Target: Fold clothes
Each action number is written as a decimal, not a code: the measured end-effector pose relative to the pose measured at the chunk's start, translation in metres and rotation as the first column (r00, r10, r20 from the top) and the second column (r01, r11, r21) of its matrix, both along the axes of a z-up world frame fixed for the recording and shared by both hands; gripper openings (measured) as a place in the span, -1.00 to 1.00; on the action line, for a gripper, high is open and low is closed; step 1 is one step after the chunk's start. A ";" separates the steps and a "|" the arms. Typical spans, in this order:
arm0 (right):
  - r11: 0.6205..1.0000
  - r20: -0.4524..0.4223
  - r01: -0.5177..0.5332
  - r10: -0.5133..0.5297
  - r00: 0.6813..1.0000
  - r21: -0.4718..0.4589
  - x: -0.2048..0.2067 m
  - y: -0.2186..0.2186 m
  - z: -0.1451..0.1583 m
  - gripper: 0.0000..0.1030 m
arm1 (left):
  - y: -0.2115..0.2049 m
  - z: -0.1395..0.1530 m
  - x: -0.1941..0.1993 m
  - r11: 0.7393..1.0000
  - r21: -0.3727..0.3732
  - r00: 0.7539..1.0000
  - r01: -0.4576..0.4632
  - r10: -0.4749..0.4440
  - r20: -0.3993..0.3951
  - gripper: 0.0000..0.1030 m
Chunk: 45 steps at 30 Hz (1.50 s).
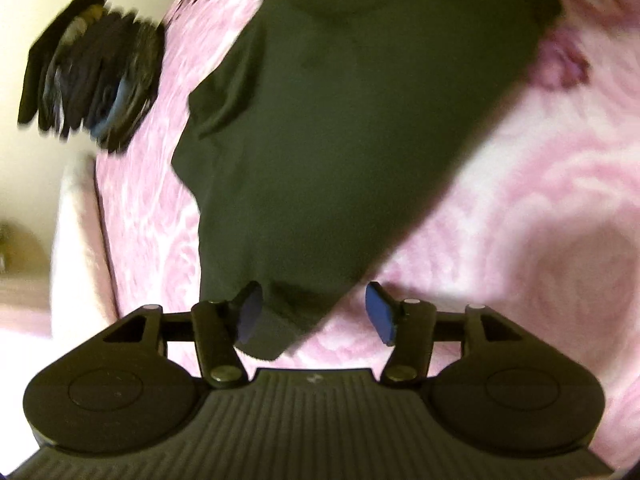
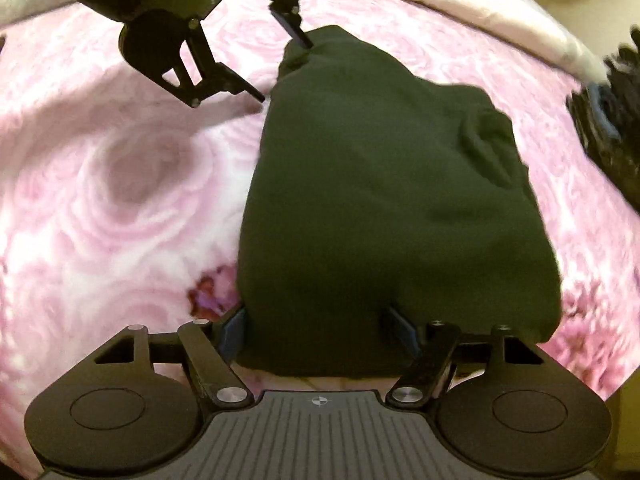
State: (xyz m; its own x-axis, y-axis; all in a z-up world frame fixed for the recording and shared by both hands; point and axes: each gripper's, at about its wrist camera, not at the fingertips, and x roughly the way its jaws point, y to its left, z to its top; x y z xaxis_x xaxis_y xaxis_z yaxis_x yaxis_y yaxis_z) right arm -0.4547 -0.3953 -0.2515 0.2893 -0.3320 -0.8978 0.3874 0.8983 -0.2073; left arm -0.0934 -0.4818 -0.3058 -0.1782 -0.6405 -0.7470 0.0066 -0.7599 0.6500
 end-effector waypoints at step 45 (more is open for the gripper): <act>0.774 0.202 0.518 -0.608 0.768 0.364 -0.140 -0.130 0.097 0.78 | -0.065 0.114 -0.030 0.652 0.573 0.590 -0.496 0.738 -0.329 -0.26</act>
State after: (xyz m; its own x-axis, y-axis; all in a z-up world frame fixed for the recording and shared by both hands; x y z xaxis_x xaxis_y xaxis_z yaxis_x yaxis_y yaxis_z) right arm -0.5949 -0.5253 -0.1545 0.3892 -0.2762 -0.8788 0.8409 0.4960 0.2165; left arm -0.1231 -0.5472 -0.1913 -0.2633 -0.4184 -0.8693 0.7950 -0.6045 0.0501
